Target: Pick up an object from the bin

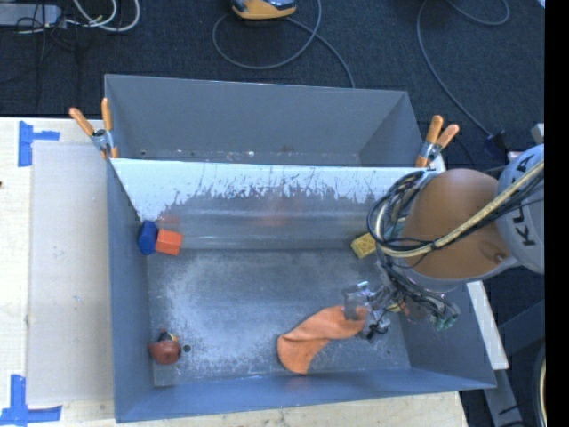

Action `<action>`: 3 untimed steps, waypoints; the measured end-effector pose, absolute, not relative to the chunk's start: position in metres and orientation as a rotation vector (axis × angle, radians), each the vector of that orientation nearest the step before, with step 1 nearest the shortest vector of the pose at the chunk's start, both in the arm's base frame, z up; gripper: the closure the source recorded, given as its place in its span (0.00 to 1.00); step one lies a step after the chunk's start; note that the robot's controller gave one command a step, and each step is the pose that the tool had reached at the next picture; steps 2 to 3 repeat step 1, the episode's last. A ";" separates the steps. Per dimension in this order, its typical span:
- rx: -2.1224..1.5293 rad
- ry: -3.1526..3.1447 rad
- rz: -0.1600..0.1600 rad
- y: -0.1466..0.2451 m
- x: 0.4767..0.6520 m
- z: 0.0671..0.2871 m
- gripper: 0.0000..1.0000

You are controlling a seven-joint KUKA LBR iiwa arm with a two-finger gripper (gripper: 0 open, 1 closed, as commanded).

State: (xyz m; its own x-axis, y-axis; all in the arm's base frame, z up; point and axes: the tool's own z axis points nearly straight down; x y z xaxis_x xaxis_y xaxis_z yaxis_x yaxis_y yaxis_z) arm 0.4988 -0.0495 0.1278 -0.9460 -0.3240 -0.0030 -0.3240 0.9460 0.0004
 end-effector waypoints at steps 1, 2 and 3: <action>-0.541 3.109 0.011 -0.046 0.494 0.218 1.00; -0.541 3.109 0.011 -0.046 0.494 0.218 1.00; -0.541 3.109 0.011 -0.046 0.494 0.218 1.00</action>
Offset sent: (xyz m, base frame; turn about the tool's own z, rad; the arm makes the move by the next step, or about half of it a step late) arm 0.0000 0.0000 0.0000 0.0000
